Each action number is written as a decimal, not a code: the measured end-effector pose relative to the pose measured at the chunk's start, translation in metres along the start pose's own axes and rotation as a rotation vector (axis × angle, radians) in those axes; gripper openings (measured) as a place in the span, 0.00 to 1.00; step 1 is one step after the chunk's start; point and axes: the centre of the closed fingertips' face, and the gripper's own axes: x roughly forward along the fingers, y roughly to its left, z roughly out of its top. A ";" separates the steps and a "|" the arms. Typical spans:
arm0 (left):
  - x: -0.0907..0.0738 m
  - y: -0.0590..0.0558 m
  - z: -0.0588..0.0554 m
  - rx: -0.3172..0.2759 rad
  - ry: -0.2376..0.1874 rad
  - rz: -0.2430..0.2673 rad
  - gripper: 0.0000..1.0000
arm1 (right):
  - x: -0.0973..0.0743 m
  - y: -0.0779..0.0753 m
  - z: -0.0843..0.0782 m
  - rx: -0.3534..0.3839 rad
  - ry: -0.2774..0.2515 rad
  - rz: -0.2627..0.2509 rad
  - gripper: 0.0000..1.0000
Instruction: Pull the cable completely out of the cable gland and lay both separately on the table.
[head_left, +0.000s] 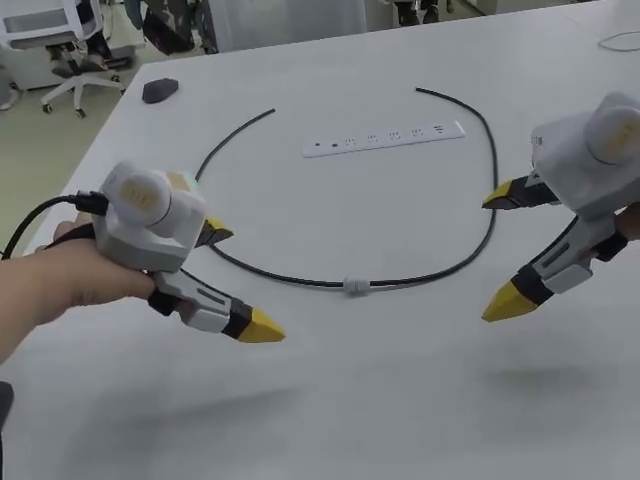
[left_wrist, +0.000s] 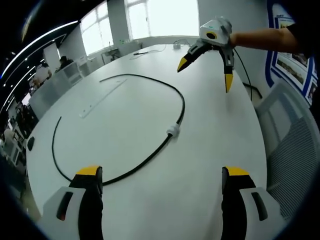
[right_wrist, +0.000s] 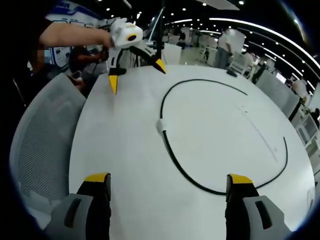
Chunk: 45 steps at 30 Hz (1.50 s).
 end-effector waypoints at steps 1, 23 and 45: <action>0.000 0.000 0.003 0.002 -0.009 0.000 0.99 | 0.001 0.000 0.001 0.001 -0.002 0.003 0.96; 0.006 -0.010 0.021 0.008 -0.078 -0.037 0.97 | 0.031 0.007 0.032 -0.007 -0.067 0.055 0.80; 0.033 -0.044 0.031 0.091 -0.113 -0.094 0.84 | 0.097 0.021 0.048 -0.045 -0.103 0.140 0.46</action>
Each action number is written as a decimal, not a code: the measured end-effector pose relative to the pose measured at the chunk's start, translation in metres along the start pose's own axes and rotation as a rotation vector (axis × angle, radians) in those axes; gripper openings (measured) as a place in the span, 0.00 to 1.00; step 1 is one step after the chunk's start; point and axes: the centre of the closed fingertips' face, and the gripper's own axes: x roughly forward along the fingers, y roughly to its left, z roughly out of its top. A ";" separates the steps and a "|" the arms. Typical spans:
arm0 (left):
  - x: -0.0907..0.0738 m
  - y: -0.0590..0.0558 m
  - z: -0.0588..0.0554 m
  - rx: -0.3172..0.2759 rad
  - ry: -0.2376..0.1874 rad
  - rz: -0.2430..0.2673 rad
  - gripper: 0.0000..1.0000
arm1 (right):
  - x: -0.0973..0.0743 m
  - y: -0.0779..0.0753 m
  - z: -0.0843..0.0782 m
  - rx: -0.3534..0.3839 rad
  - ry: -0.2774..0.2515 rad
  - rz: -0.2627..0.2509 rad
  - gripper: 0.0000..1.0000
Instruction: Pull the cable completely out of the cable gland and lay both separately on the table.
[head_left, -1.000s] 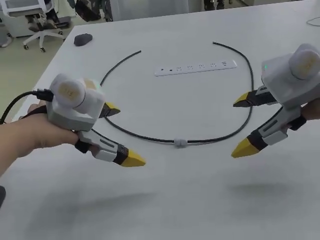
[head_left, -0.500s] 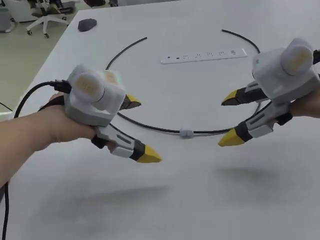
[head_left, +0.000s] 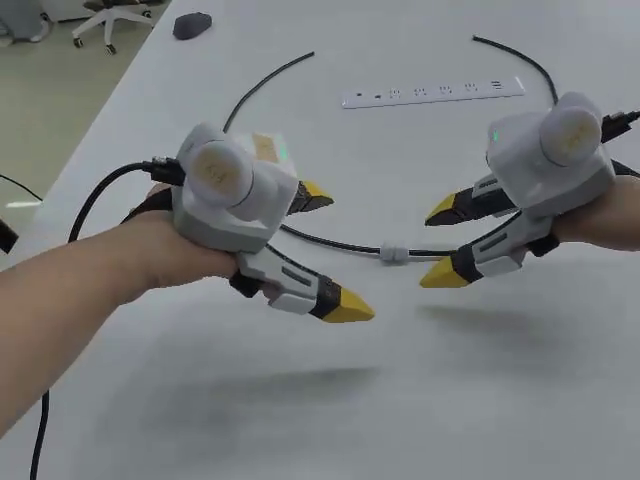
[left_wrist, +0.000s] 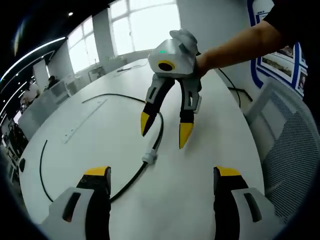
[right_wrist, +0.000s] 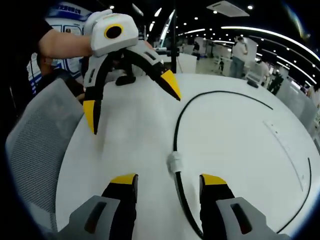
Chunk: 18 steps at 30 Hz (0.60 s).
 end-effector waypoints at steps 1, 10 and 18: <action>0.000 0.000 -0.001 -0.001 0.002 0.000 0.83 | 0.003 -0.001 0.000 -0.007 0.001 -0.001 0.45; 0.002 0.006 -0.001 -0.040 -0.020 0.026 0.73 | 0.022 -0.009 -0.002 -0.018 0.004 0.010 0.31; 0.001 0.004 -0.008 -0.041 -0.013 0.015 0.70 | 0.033 -0.011 0.001 -0.031 0.004 0.025 0.21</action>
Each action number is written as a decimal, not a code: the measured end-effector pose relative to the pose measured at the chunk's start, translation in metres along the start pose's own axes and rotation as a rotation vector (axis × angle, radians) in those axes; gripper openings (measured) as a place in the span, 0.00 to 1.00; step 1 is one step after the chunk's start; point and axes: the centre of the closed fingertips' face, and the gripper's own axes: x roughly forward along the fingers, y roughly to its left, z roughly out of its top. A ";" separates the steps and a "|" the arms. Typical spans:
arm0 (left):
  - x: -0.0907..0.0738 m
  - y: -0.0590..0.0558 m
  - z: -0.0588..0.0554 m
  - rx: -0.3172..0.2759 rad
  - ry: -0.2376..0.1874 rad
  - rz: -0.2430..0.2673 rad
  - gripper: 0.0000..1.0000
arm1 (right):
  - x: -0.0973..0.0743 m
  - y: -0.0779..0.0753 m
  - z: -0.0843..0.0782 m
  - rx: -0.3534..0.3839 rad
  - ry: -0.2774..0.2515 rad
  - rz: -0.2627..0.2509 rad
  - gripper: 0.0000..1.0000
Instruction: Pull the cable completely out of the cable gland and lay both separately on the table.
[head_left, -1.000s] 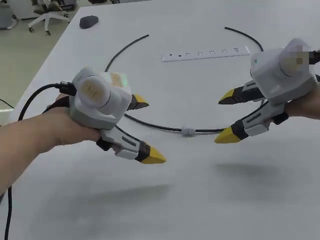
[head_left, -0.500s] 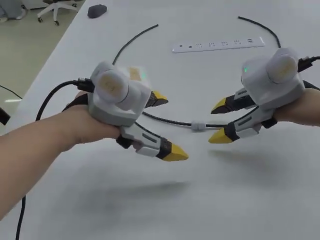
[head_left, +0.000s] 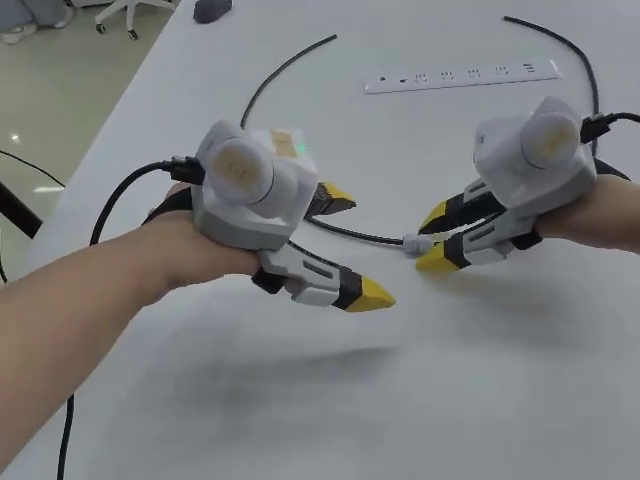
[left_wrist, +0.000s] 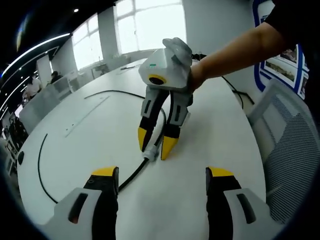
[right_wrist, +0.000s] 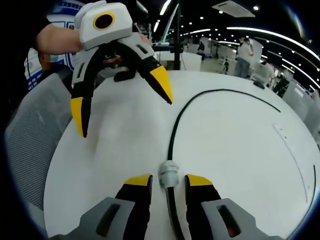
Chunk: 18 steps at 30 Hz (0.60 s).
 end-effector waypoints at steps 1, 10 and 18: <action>0.000 0.000 -0.001 -0.006 0.005 -0.001 0.69 | 0.000 0.000 -0.001 -0.004 0.005 -0.001 0.18; 0.001 0.002 0.000 -0.043 -0.011 0.003 0.70 | 0.000 0.001 -0.003 -0.017 0.003 -0.001 0.09; 0.001 -0.002 -0.006 -0.035 0.010 -0.003 0.70 | -0.002 0.009 -0.004 0.035 0.032 -0.013 0.08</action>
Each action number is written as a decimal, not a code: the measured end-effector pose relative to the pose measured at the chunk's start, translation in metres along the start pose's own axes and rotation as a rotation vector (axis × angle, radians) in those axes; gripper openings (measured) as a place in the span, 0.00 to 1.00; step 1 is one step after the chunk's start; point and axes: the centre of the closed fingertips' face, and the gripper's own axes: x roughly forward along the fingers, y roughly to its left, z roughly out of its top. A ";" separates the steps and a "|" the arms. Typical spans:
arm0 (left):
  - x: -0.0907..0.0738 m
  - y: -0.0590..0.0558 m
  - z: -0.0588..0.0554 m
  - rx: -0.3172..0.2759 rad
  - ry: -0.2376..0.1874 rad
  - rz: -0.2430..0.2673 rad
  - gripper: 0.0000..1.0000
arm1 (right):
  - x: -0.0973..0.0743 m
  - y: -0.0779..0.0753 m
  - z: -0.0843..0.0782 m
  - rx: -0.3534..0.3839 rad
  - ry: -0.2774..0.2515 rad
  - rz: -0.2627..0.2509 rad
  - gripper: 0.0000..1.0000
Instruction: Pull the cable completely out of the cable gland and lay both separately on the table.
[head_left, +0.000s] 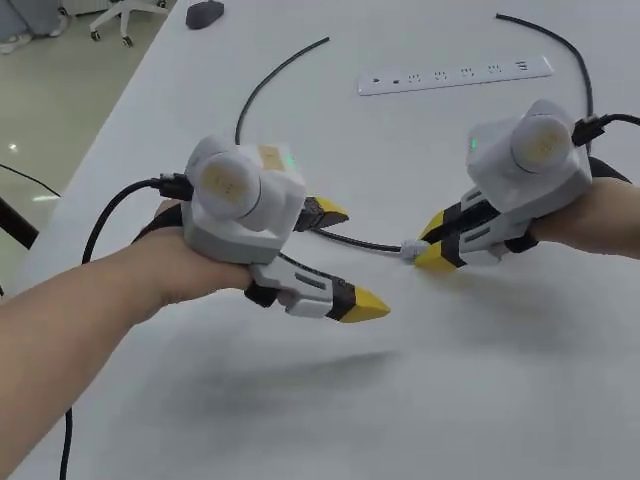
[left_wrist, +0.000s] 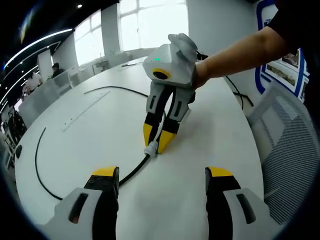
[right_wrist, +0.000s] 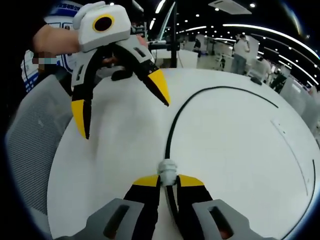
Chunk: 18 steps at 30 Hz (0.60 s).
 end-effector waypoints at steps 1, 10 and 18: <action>-0.001 0.000 0.002 -0.007 -0.007 -0.004 0.70 | -0.001 0.004 -0.002 -0.014 0.006 0.007 0.08; 0.005 -0.015 0.009 -0.036 -0.056 -0.051 0.70 | -0.034 0.043 0.014 -0.046 -0.045 0.077 0.07; 0.020 -0.041 0.023 -0.005 -0.096 -0.123 0.72 | -0.066 0.066 0.032 -0.088 -0.105 0.065 0.07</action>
